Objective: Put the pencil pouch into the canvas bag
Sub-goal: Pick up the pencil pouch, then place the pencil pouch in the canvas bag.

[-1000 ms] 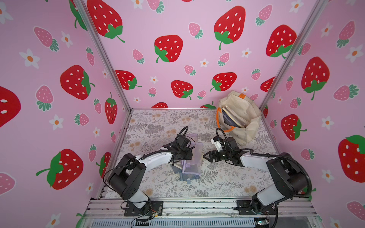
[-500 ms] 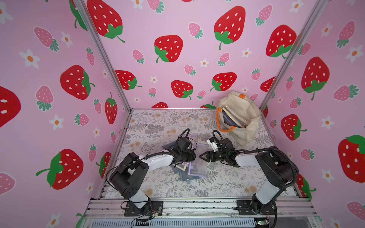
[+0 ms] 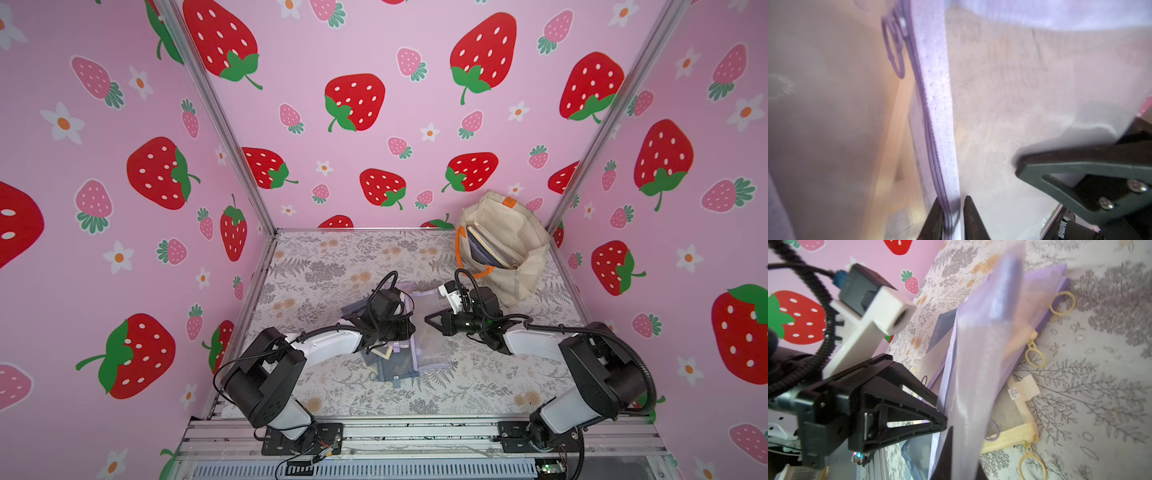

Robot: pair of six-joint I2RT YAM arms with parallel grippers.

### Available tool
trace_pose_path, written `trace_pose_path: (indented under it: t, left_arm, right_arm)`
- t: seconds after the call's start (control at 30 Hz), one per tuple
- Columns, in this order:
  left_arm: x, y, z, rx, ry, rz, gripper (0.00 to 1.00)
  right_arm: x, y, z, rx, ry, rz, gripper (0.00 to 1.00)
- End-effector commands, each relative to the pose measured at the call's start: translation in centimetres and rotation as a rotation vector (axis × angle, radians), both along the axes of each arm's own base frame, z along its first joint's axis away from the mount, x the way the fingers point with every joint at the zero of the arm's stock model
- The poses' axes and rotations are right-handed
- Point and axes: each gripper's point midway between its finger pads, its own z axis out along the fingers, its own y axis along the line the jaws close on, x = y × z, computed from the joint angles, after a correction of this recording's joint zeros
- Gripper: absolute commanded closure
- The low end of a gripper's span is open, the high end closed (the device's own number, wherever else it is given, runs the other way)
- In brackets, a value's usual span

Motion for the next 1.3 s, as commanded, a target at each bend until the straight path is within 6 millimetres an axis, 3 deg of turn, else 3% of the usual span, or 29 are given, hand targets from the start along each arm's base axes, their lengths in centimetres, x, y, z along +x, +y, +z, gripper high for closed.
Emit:
trace_pose_path:
  t: [0.0, 0.07, 0.17, 0.3, 0.57, 0.73, 0.97, 1.13, 1.27]
  left_arm:
    - [-0.2, 0.0, 1.2, -0.014, -0.031, -0.014, 0.77]
    - [-0.3, 0.4, 1.9, -0.002, -0.057, -0.015, 0.69]
    - [-0.1, 1.3, 3.1, 0.025, -0.099, -0.012, 0.50]
    - [-0.1, 2.1, 4.3, 0.050, -0.145, -0.012, 0.32]
    - [-0.4, 2.8, 6.1, 0.027, -0.206, -0.031, 0.14]
    - [-0.7, 2.8, 6.5, 0.000, -0.223, -0.047, 0.04]
    - [-1.4, 2.3, 6.6, -0.046, -0.228, -0.085, 0.00]
    - [-1.3, 1.5, 6.5, -0.086, -0.222, -0.104, 0.01]
    - [-1.1, 0.9, 6.3, -0.103, -0.210, -0.115, 0.01]
  right_arm:
    - [-0.7, -0.5, 1.7, -0.030, -0.052, 0.020, 1.00]
    - [-0.8, -1.3, 3.4, -0.088, -0.104, 0.021, 1.00]
    - [-0.4, -3.3, 6.4, -0.220, -0.214, -0.012, 1.00]
    - [1.4, -6.9, 10.2, -0.449, -0.323, -0.076, 1.00]
    - [8.7, -12.0, 19.9, -0.768, -0.582, -0.195, 1.00]
    - [14.2, -14.4, 24.4, -0.943, -0.767, -0.273, 1.00]
    - [21.1, -17.8, 26.7, -1.068, -0.864, -0.331, 1.00]
    - [24.9, -18.9, 26.0, -1.126, -0.910, -0.332, 1.00]
    - [27.4, -18.6, 23.8, -1.151, -0.914, -0.285, 1.00]
